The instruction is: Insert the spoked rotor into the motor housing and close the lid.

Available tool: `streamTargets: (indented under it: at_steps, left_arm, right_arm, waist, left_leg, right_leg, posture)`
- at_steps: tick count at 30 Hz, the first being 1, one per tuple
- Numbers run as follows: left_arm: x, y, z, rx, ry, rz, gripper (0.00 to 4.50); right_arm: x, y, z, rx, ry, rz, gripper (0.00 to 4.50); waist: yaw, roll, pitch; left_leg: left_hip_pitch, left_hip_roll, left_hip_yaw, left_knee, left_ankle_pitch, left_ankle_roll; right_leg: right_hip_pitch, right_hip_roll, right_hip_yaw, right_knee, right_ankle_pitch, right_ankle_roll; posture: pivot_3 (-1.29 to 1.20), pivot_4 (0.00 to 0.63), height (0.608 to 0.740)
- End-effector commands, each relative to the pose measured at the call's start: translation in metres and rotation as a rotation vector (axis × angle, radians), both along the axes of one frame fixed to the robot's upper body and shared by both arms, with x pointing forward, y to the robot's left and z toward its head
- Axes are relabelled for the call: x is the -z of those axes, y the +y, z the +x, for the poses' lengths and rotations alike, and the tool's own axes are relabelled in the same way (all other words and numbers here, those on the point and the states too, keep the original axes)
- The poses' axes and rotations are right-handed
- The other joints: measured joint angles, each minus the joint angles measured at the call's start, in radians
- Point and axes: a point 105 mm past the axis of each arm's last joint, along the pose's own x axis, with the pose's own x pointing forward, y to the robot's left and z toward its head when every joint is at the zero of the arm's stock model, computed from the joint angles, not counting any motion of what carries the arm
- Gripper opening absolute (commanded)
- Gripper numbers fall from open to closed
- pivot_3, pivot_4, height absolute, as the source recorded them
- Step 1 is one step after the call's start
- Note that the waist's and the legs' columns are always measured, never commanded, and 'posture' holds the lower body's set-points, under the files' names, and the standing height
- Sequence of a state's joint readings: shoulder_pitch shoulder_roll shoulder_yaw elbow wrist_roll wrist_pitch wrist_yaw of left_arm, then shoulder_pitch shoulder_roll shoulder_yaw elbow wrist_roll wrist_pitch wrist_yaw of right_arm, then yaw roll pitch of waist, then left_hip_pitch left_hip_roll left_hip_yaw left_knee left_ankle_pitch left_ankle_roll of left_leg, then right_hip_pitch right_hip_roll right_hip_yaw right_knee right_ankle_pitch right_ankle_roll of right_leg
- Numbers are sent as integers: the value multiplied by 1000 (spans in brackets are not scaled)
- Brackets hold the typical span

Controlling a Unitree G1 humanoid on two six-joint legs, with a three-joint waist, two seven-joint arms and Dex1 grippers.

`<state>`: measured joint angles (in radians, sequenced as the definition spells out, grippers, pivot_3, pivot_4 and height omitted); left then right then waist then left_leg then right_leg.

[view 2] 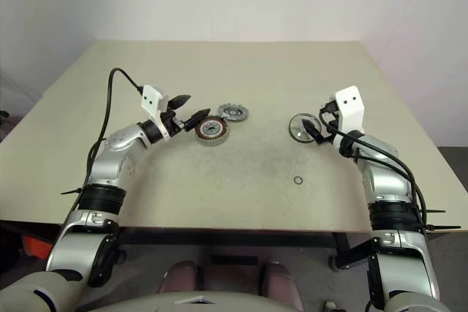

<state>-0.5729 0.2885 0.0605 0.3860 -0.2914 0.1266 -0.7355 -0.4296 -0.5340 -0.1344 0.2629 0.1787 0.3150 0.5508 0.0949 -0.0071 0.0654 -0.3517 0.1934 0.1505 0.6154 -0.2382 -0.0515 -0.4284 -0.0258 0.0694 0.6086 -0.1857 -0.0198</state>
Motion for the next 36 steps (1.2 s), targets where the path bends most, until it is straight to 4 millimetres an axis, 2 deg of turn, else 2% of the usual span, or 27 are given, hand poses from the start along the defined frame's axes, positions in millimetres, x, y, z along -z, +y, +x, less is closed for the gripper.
streamTargets:
  at_steps: [1,9,36]
  left_arm:
    - [-15,1,0,2,-57,-2,4464]
    - [-16,1,0,3,-60,-4,4464]
    - [-15,2,0,2,-60,2,4464]
  right_arm:
    - [-15,3,4,-18,-55,-6,4500]
    - [-13,3,5,-25,-48,-12,4500]
    - [-17,8,6,-52,-61,-27,4500]
  waist:
    - [0,0,0]
    - [0,0,0]
    - [-2,0,0]
  left_leg:
    - [0,0,0,0,0,0]
    - [0,0,-2,-1,1,0]
    - [0,0,-2,-2,1,0]
  right_leg:
    - [0,0,-1,0,0,0]
    - [1,-1,-9,0,0,0]
    - [2,-1,-11,-1,0,0]
  posture:
    - [0,0,740]
    - [0,0,740]
    - [0,0,740]
